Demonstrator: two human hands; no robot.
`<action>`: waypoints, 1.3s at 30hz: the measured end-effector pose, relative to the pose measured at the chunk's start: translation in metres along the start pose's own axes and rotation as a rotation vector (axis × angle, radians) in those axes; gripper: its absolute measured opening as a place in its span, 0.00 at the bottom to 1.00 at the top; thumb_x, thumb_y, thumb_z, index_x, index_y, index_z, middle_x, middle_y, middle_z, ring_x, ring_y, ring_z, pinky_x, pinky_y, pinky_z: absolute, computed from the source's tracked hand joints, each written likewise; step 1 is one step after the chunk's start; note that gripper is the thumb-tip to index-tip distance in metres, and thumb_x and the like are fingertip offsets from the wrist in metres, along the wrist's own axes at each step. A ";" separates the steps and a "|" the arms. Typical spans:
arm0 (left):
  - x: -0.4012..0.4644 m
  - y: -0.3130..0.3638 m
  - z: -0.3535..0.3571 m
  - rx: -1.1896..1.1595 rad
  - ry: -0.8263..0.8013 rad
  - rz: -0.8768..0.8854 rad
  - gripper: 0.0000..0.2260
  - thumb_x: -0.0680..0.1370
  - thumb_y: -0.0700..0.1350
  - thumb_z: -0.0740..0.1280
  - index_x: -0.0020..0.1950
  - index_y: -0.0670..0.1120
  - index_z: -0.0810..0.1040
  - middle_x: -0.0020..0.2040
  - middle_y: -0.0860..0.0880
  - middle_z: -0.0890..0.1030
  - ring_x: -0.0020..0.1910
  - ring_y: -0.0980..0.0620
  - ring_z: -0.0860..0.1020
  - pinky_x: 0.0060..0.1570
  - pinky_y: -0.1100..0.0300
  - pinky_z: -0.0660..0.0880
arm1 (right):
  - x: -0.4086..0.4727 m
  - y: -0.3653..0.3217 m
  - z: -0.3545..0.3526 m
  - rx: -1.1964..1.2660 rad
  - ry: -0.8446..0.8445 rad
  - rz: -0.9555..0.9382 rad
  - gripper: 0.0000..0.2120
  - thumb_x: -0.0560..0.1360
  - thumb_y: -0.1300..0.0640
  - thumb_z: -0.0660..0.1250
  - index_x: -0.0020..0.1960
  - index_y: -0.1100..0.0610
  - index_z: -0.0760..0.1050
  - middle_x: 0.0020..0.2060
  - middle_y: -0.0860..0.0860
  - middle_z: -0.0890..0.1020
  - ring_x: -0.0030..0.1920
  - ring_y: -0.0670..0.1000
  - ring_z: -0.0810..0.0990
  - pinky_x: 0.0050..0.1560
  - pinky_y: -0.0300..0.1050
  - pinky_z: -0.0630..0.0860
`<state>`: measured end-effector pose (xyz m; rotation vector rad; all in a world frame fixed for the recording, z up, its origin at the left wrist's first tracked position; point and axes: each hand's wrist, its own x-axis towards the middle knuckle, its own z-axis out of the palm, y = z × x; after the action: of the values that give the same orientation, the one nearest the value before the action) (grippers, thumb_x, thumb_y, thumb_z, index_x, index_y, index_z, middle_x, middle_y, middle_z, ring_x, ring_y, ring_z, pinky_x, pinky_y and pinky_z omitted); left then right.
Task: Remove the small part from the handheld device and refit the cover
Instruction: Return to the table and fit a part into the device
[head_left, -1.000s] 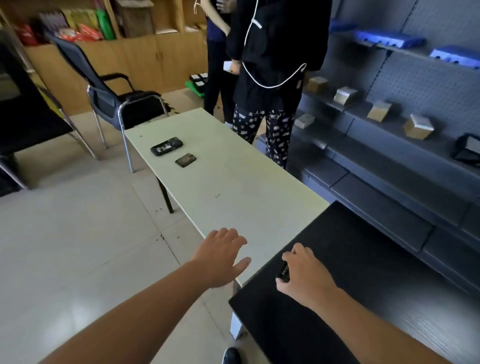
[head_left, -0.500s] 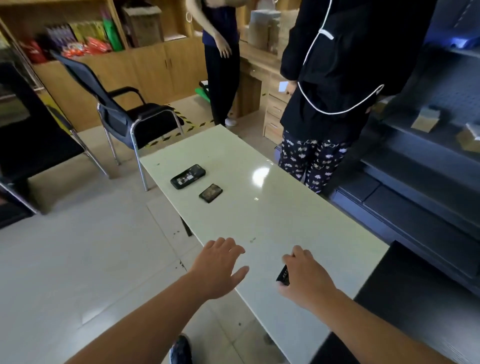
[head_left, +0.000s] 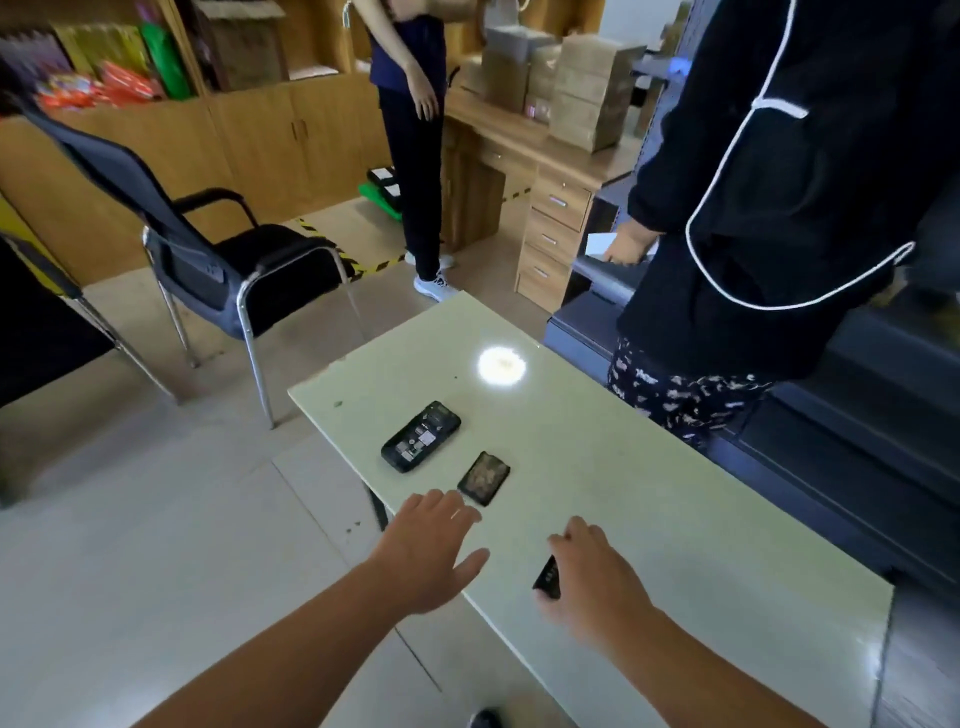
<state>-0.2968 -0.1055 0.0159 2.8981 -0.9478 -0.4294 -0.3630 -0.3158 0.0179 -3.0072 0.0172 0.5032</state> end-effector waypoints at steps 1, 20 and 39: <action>0.007 -0.011 -0.002 0.003 -0.006 0.004 0.25 0.84 0.62 0.53 0.77 0.51 0.67 0.72 0.48 0.72 0.69 0.47 0.70 0.73 0.50 0.64 | 0.013 -0.005 -0.002 0.006 -0.002 0.000 0.19 0.77 0.42 0.65 0.61 0.53 0.73 0.60 0.51 0.69 0.63 0.53 0.70 0.54 0.46 0.78; 0.161 -0.161 -0.031 0.071 -0.089 0.149 0.24 0.83 0.61 0.54 0.74 0.51 0.69 0.69 0.48 0.74 0.66 0.47 0.72 0.68 0.52 0.66 | 0.188 -0.053 -0.034 0.111 -0.046 0.070 0.23 0.76 0.44 0.66 0.67 0.55 0.73 0.63 0.52 0.69 0.65 0.54 0.69 0.58 0.50 0.79; 0.221 -0.246 0.009 -0.075 -0.158 0.373 0.21 0.83 0.59 0.56 0.70 0.50 0.74 0.65 0.49 0.77 0.62 0.47 0.74 0.64 0.53 0.69 | 0.244 -0.103 0.008 0.120 -0.107 0.210 0.23 0.77 0.49 0.68 0.70 0.55 0.69 0.67 0.54 0.70 0.65 0.57 0.69 0.62 0.51 0.74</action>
<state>0.0115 -0.0357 -0.0820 2.5671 -1.4252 -0.6498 -0.1323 -0.2113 -0.0600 -2.8711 0.3456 0.6560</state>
